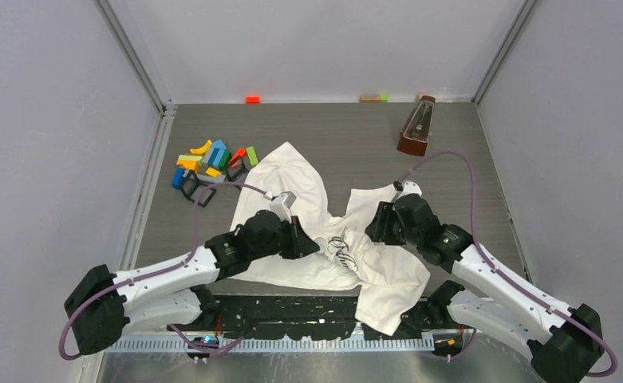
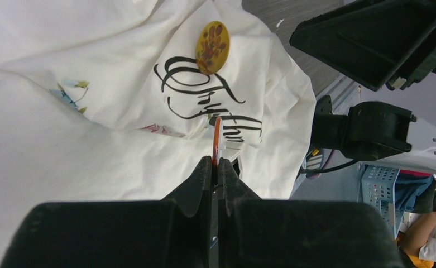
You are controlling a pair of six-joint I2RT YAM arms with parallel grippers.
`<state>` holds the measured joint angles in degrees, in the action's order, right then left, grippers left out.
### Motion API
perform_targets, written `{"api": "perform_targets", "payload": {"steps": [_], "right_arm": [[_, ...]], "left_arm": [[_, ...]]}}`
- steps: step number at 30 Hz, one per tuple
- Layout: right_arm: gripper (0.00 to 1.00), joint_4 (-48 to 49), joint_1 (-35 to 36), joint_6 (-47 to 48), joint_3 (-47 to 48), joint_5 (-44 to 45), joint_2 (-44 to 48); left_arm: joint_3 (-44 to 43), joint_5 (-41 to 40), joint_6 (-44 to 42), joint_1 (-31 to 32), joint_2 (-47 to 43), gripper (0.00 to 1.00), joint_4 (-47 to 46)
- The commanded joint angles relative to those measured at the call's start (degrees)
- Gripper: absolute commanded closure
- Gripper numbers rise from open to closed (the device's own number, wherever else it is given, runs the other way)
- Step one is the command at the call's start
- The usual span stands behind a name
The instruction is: Pin the brooch onto the clothing
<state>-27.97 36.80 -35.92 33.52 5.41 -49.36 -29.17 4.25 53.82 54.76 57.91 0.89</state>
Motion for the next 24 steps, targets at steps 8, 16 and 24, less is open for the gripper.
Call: {"api": "perform_targets", "payload": {"steps": [8, 16, 24], "right_arm": [[0.55, 3.34, 7.23, -10.01, 0.16, -3.89, 4.35], [0.55, 10.24, 11.46, -15.16, -3.62, -4.65, 1.62], [0.63, 12.28, 13.87, -15.94, -3.96, -3.19, -2.91]], "left_arm": [[-5.75, -4.60, -0.12, 3.31, 6.45, 1.00, -7.56], [-6.61, -8.54, -0.32, 5.81, 9.30, 1.00, -6.51], [-7.96, -10.31, -0.95, 7.35, 11.61, 1.00, -5.98]]}}
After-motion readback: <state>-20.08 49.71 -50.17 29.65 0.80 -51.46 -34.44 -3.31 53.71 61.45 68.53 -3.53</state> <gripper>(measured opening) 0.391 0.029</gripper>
